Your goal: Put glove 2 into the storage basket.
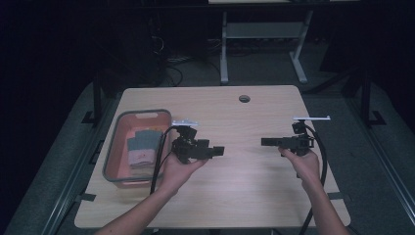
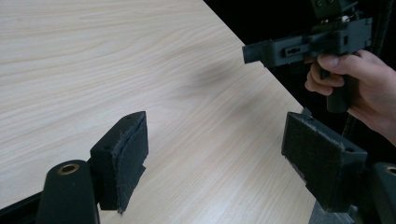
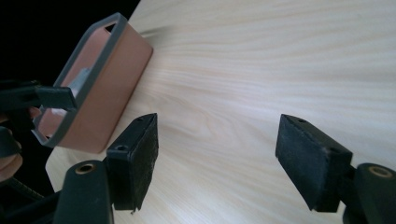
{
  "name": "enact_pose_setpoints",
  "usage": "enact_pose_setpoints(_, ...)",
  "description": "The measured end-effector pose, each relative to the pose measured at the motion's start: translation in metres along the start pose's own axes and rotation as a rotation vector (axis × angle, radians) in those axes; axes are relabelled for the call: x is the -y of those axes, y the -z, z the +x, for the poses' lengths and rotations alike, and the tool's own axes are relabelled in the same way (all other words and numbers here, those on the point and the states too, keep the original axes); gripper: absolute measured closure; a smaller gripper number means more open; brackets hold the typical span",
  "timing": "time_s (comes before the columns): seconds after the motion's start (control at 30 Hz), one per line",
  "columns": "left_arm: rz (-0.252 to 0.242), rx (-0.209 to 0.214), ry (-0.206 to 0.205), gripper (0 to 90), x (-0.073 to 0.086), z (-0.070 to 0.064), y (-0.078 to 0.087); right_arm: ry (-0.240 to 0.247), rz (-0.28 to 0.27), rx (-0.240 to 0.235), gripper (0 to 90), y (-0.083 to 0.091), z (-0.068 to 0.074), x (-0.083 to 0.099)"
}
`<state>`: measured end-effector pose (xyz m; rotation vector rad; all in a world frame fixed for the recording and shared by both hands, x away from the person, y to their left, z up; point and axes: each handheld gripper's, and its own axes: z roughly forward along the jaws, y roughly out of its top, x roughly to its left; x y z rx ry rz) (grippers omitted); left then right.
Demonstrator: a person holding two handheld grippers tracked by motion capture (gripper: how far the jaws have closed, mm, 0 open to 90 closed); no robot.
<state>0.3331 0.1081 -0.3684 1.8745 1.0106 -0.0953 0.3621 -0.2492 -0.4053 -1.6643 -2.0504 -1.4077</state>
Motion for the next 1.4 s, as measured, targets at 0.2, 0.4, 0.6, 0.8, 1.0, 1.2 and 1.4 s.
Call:
enact_pose_setpoints(0.2,0.024,0.018,-0.004,22.9,0.008,-0.003,-0.011,-0.027,-0.021,-0.009,29.6,0.01,-0.013,0.014)
enact_pose_setpoints(0.4,0.033,0.031,0.004,22.7,0.018,-0.002,-0.021,-0.041,-0.028,0.002,29.5,0.017,-0.023,0.025)
enact_pose_setpoints(0.6,0.037,0.049,0.01,22.7,0.027,-0.006,-0.026,-0.039,-0.03,0.005,28.9,0.02,-0.028,0.033)
enact_pose_setpoints(0.8,0.03,0.056,-0.003,22.8,0.034,-0.01,-0.026,-0.04,-0.029,0.008,29.0,0.023,-0.032,0.044)
enact_pose_setpoints(1.0,0.032,0.054,-0.016,22.7,0.045,-0.012,-0.024,-0.033,-0.031,0.007,28.7,0.026,-0.034,0.052)
enact_pose_setpoints(1.2,0.043,0.051,-0.05,22.8,0.053,-0.015,-0.024,-0.019,-0.033,0.017,28.5,0.03,-0.033,0.059)
enact_pose_setpoints(1.4,0.016,0.089,-0.008,23.5,0.065,-0.012,-0.02,0.005,-0.068,0.027,28.4,0.038,-0.032,0.079)
